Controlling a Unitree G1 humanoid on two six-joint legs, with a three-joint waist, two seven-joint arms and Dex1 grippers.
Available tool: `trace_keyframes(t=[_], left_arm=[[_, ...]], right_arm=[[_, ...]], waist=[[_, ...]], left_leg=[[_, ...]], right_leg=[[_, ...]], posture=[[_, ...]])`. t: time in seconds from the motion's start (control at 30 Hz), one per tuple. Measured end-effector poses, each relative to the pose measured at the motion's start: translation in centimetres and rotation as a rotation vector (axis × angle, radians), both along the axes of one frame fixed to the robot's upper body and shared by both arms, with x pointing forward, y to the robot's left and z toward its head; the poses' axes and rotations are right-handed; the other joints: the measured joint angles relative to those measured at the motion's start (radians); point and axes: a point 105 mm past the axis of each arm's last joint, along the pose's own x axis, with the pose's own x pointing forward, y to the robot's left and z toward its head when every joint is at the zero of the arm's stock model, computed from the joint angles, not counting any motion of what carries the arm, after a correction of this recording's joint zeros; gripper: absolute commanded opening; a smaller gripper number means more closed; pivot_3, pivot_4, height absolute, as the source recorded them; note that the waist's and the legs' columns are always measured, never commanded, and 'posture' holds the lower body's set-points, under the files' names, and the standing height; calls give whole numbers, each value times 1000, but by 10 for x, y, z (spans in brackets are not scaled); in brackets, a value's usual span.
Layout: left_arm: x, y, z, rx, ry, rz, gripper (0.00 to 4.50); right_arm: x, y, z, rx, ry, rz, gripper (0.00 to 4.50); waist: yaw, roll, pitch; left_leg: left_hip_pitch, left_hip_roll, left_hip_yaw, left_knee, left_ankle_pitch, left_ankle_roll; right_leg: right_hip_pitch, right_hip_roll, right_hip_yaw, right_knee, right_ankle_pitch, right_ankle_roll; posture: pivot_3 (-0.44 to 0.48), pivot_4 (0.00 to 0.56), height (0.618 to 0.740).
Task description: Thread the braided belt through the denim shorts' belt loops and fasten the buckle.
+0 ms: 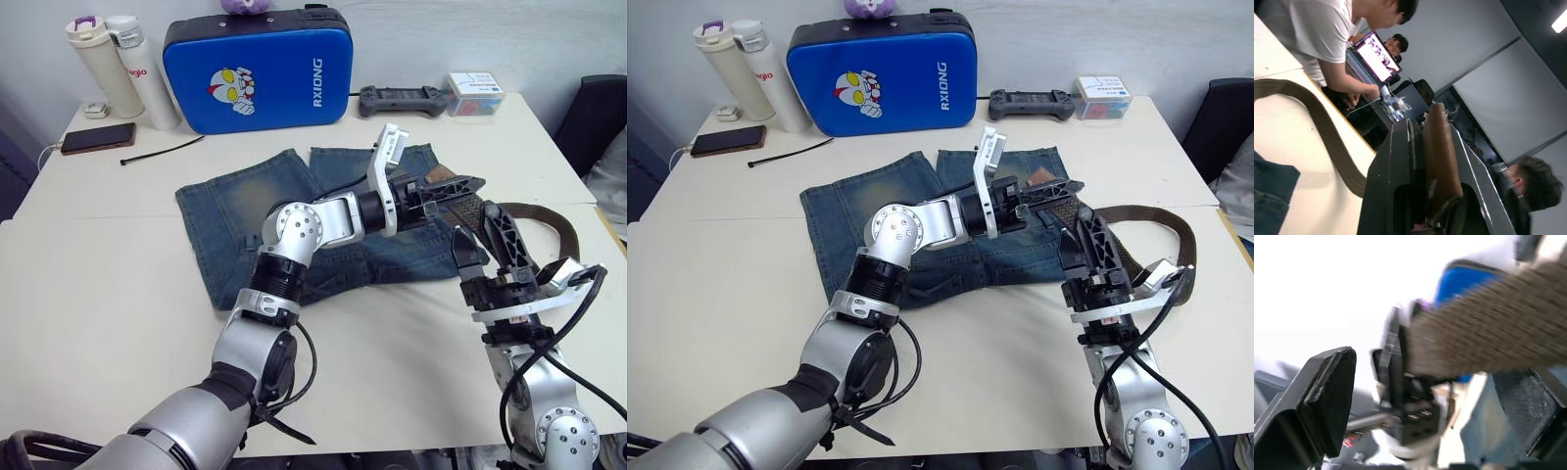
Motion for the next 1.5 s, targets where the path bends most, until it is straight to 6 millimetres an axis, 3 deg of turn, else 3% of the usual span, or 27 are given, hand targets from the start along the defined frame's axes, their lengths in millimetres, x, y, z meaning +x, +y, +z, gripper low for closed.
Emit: trace_keyframes(t=[0.07,0.17,0.43,0.57,0.67,0.77,0.9,0.97,1.03,1.2,1.4,1.5], left_arm=[[1,0,0,1,-1,4,0],[2,1,-2,7,-2,11,0],[1,1,-1,-3,-12,6,0],[2,2,-2,2,-17,9,0],[5,7,-6,13,-22,20,1373],[11,17,-7,49,-57,56,2777],[20,38,-4,162,-259,121,4455],[21,48,-18,336,-483,150,4455],[15,48,-44,459,-603,110,4455],[-21,32,-113,682,-903,-160,4455],[-12,4,-110,728,-1202,-132,4455],[-10,0,-126,768,-1268,-163,4455]], right_arm=[[-1,0,2,3,-19,3,4484],[-2,0,3,14,-32,5,3718],[1,0,-5,-5,13,-2,49],[4,0,-6,-37,24,-3,49],[7,-1,-5,-101,33,4,0],[10,-15,-2,-173,43,-37,0],[9,-40,6,-243,53,-116,0],[9,-57,11,-285,62,-175,0],[11,-70,13,-304,86,-224,0],[17,-83,11,-397,170,-293,0],[12,-76,22,-457,180,-332,0],[10,-74,24,-466,182,-340,0]], waist=[[0,0,0],[0,0,0],[0,0,0],[0,0,0],[0,0,0],[0,0,0],[0,0,0],[0,1,-1],[2,3,-1],[7,3,-1],[12,3,-1],[8,3,-1]], left_leg=[[0,0,0,0,0,0],[0,0,0,0,0,0],[0,0,0,0,0,0],[0,0,0,0,0,0],[0,0,0,0,0,0],[0,0,0,0,0,0],[0,0,0,0,0,0],[1,0,0,-1,0,0],[0,-1,0,-1,0,0],[0,-1,0,-1,0,0],[0,-1,0,0,0,1],[0,-1,0,-1,0,1]], right_leg=[[0,0,0,0,0,0],[0,0,0,0,0,0],[0,0,0,0,0,0],[0,0,0,0,0,0],[0,0,0,1,0,0],[0,0,0,0,0,0],[0,0,0,1,0,0],[0,0,1,0,0,0],[0,-1,2,0,0,0],[0,-1,2,-1,0,-1],[0,-1,2,-1,0,-1],[0,-1,2,-1,0,-1]], posture=[[0,150,740],[0,150,740],[0,150,740],[0,150,740],[0,150,740],[0,150,740],[0,150,740],[0,150,740],[0,150,740],[0,150,740],[0,150,740],[0,150,740]])
